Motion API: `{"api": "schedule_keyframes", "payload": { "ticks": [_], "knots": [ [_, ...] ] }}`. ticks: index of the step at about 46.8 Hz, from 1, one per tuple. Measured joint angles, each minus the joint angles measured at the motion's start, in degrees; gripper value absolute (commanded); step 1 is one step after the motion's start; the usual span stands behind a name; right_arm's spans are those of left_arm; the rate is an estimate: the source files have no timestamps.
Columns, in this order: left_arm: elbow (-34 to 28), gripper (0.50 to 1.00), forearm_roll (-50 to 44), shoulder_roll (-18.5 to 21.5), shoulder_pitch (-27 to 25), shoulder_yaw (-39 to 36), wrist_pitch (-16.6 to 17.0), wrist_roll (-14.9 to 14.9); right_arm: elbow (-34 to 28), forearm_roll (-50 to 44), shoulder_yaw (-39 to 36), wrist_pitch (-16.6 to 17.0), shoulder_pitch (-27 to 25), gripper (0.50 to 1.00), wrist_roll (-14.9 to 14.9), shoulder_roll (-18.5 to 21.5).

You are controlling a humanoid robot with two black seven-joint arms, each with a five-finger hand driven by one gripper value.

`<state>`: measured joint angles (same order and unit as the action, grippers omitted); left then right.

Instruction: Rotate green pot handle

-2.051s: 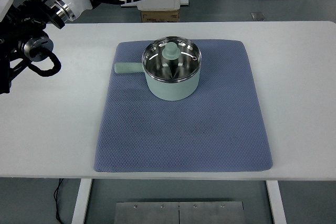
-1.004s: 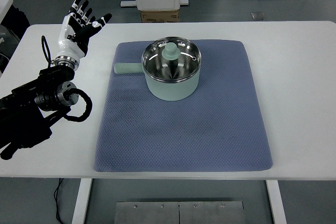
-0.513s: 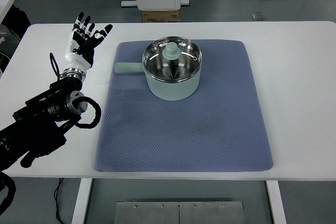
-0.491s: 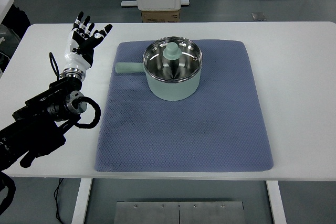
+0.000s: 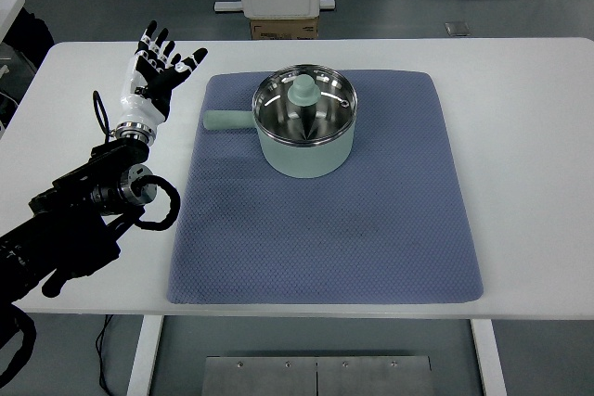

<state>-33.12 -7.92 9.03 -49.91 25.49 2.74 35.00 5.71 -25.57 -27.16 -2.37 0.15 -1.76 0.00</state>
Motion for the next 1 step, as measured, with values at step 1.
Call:
{"api": "schedule_keyframes", "payload": {
  "ticks": [1],
  "knots": [
    [0.0, 1.000, 0.0, 0.0, 0.0, 0.0, -0.1, 0.0, 0.0, 0.0, 0.0, 0.0, 0.0, 1.000, 0.0, 0.0]
  ]
}}
